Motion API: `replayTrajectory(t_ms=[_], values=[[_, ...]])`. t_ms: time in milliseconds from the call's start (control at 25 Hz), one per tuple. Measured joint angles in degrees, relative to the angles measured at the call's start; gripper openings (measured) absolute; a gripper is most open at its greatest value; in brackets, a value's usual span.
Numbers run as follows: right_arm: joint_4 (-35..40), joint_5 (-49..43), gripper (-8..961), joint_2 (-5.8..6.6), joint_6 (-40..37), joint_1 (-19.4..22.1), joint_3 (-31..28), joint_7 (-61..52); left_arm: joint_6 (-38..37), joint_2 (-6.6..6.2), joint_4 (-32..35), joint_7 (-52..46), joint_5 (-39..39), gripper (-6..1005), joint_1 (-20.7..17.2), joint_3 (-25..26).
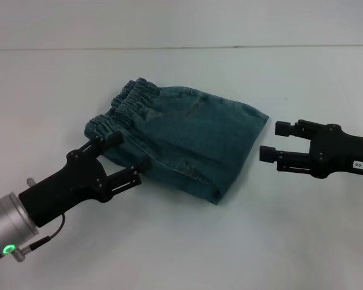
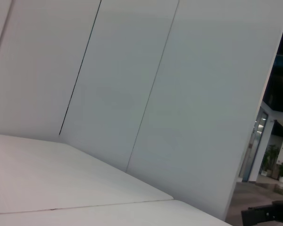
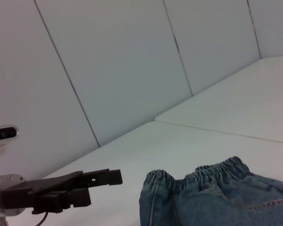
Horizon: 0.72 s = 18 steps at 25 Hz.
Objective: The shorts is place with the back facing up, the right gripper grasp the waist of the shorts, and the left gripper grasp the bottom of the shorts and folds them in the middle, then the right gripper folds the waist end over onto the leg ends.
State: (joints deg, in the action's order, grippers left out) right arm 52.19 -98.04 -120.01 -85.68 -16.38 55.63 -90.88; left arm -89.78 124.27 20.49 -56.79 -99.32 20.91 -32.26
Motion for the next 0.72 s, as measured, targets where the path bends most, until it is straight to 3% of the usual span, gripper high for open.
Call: replayTrajectory(t_ms=[720], values=[[-0.1,-0.4,871,0.13,0.3,0.2,0.0,0.0,-0.4,0.07,4.2,-3.8,0.0,909,-0.2,-0.4]])
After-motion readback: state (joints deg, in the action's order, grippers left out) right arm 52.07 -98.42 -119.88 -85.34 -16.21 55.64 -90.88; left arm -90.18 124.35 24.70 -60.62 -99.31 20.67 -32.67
